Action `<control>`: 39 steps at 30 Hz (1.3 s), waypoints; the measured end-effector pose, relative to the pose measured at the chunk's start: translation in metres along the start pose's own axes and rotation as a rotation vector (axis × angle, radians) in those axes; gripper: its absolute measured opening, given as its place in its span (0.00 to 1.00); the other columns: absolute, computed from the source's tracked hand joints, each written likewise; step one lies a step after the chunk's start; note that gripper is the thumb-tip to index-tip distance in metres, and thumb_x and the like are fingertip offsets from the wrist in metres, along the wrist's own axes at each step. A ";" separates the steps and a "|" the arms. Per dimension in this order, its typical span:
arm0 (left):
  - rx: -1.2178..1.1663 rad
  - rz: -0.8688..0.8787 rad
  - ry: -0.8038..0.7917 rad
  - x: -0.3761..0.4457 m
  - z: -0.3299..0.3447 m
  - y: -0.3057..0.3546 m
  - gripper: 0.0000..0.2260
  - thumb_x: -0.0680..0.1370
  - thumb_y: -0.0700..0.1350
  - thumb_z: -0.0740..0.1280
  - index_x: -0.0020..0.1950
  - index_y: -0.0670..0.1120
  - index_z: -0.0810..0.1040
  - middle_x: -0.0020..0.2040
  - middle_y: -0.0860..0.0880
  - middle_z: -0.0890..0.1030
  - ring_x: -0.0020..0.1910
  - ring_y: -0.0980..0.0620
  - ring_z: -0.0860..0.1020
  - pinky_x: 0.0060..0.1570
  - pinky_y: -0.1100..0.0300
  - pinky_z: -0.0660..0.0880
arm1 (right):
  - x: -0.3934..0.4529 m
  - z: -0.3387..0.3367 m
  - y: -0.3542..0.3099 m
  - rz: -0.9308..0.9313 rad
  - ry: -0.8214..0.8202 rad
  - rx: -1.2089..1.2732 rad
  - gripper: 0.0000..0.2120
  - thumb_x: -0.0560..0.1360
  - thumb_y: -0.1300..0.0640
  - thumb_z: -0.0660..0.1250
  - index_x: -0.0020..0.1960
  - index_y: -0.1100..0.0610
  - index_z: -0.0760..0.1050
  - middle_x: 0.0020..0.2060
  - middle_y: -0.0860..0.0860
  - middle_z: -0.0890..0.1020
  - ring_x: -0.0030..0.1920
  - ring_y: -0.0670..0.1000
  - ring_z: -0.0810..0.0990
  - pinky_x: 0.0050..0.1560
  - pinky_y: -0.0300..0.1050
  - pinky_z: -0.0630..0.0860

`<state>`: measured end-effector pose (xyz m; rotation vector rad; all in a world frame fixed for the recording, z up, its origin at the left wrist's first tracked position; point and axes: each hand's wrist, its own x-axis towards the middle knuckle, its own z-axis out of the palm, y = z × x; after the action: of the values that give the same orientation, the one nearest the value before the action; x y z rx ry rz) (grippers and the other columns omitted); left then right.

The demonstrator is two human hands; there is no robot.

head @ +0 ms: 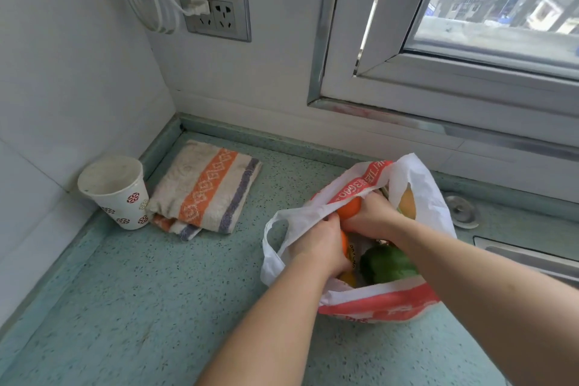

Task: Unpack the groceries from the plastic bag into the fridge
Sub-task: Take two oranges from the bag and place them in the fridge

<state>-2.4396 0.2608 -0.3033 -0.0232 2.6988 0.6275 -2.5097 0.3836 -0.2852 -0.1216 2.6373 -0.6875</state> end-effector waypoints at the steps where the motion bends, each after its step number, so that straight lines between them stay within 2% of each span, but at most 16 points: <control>1: -0.025 -0.005 -0.006 0.000 -0.001 -0.001 0.44 0.64 0.51 0.77 0.74 0.54 0.56 0.64 0.46 0.72 0.62 0.42 0.74 0.57 0.45 0.76 | -0.009 -0.004 0.000 -0.016 0.000 0.054 0.10 0.67 0.48 0.71 0.46 0.46 0.74 0.42 0.46 0.79 0.45 0.47 0.78 0.49 0.45 0.77; 3: -0.077 -0.016 -0.012 0.001 -0.003 -0.001 0.40 0.62 0.52 0.76 0.70 0.57 0.60 0.60 0.49 0.73 0.59 0.44 0.74 0.56 0.46 0.76 | -0.029 -0.013 0.000 0.006 -0.011 0.091 0.17 0.65 0.49 0.72 0.51 0.43 0.71 0.45 0.44 0.78 0.48 0.47 0.77 0.50 0.44 0.75; 6: -0.113 -0.035 -0.009 -0.001 -0.008 -0.001 0.39 0.61 0.56 0.75 0.68 0.59 0.62 0.60 0.51 0.74 0.59 0.45 0.75 0.56 0.47 0.76 | -0.055 -0.026 -0.003 0.028 -0.029 -0.043 0.27 0.61 0.46 0.72 0.58 0.42 0.66 0.49 0.44 0.75 0.48 0.46 0.75 0.44 0.42 0.73; 8: -0.127 -0.012 -0.123 -0.004 -0.012 -0.001 0.36 0.62 0.54 0.75 0.67 0.56 0.65 0.58 0.51 0.75 0.55 0.47 0.77 0.54 0.50 0.77 | -0.071 -0.036 -0.009 0.006 -0.060 -0.100 0.29 0.61 0.45 0.73 0.59 0.42 0.65 0.50 0.44 0.74 0.49 0.46 0.74 0.44 0.40 0.73; 10: -0.054 0.008 -0.222 -0.012 -0.024 0.001 0.34 0.59 0.58 0.75 0.63 0.59 0.69 0.56 0.53 0.76 0.53 0.48 0.77 0.51 0.51 0.77 | -0.090 -0.050 -0.016 -0.018 -0.070 -0.136 0.30 0.63 0.45 0.73 0.61 0.43 0.65 0.50 0.45 0.73 0.51 0.47 0.73 0.47 0.42 0.75; 12: 0.039 0.084 -0.221 -0.025 -0.045 0.009 0.33 0.59 0.61 0.74 0.62 0.60 0.69 0.57 0.53 0.75 0.56 0.47 0.75 0.53 0.48 0.77 | -0.110 -0.069 -0.022 -0.028 -0.032 -0.143 0.28 0.63 0.47 0.73 0.60 0.43 0.65 0.49 0.45 0.73 0.50 0.47 0.73 0.47 0.44 0.78; 16: 0.105 0.234 -0.129 -0.056 -0.085 0.029 0.29 0.62 0.57 0.74 0.60 0.57 0.71 0.60 0.51 0.74 0.55 0.47 0.76 0.53 0.49 0.78 | -0.142 -0.099 -0.028 -0.065 0.087 -0.052 0.28 0.59 0.48 0.72 0.58 0.43 0.69 0.48 0.46 0.74 0.46 0.46 0.76 0.36 0.37 0.74; 18: 0.135 0.277 -0.046 -0.075 -0.102 0.038 0.28 0.62 0.58 0.74 0.60 0.57 0.70 0.59 0.52 0.74 0.54 0.47 0.76 0.51 0.50 0.78 | -0.158 -0.108 -0.030 -0.105 0.131 -0.044 0.32 0.58 0.47 0.73 0.61 0.42 0.69 0.51 0.47 0.74 0.48 0.48 0.77 0.40 0.37 0.74; 22: 0.134 0.290 0.120 -0.117 -0.125 0.058 0.29 0.64 0.62 0.73 0.61 0.60 0.69 0.57 0.52 0.72 0.53 0.48 0.76 0.52 0.49 0.77 | -0.204 -0.121 -0.029 -0.191 0.244 -0.024 0.31 0.60 0.48 0.75 0.61 0.41 0.69 0.51 0.46 0.72 0.51 0.49 0.75 0.50 0.43 0.78; 25: 0.124 0.320 0.202 -0.158 -0.135 0.084 0.29 0.64 0.62 0.73 0.62 0.60 0.69 0.58 0.53 0.72 0.53 0.48 0.76 0.52 0.49 0.77 | -0.247 -0.133 -0.017 -0.221 0.330 0.018 0.32 0.59 0.48 0.74 0.61 0.42 0.70 0.53 0.46 0.72 0.51 0.49 0.76 0.51 0.44 0.78; 30: 0.071 0.434 0.271 -0.218 -0.146 0.149 0.28 0.65 0.59 0.75 0.62 0.58 0.71 0.59 0.52 0.73 0.55 0.48 0.76 0.56 0.49 0.77 | -0.326 -0.150 0.015 -0.191 0.494 0.192 0.28 0.58 0.49 0.78 0.56 0.43 0.73 0.50 0.49 0.77 0.48 0.47 0.78 0.47 0.38 0.74; 34: 0.069 0.576 0.277 -0.251 -0.139 0.209 0.27 0.64 0.60 0.75 0.60 0.59 0.71 0.58 0.52 0.73 0.54 0.49 0.75 0.55 0.50 0.76 | -0.396 -0.169 0.048 -0.122 0.586 0.269 0.31 0.53 0.43 0.76 0.55 0.43 0.73 0.49 0.48 0.79 0.48 0.48 0.79 0.50 0.43 0.78; 36: 0.051 0.656 0.276 -0.264 -0.131 0.240 0.26 0.63 0.60 0.75 0.59 0.59 0.72 0.56 0.53 0.73 0.53 0.50 0.75 0.56 0.52 0.76 | -0.435 -0.183 0.066 -0.076 0.661 0.291 0.29 0.56 0.47 0.77 0.55 0.43 0.74 0.49 0.48 0.79 0.47 0.48 0.80 0.50 0.46 0.80; 39: 0.041 0.806 0.241 -0.286 -0.116 0.290 0.26 0.64 0.60 0.75 0.60 0.59 0.72 0.56 0.54 0.72 0.53 0.51 0.75 0.56 0.52 0.76 | -0.499 -0.198 0.096 0.026 0.776 0.298 0.28 0.59 0.50 0.78 0.56 0.43 0.73 0.49 0.48 0.78 0.47 0.48 0.79 0.47 0.43 0.79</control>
<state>-2.2420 0.4532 0.0175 1.1036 2.8930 0.8178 -2.1343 0.6482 0.0089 0.3328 3.1829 -1.3204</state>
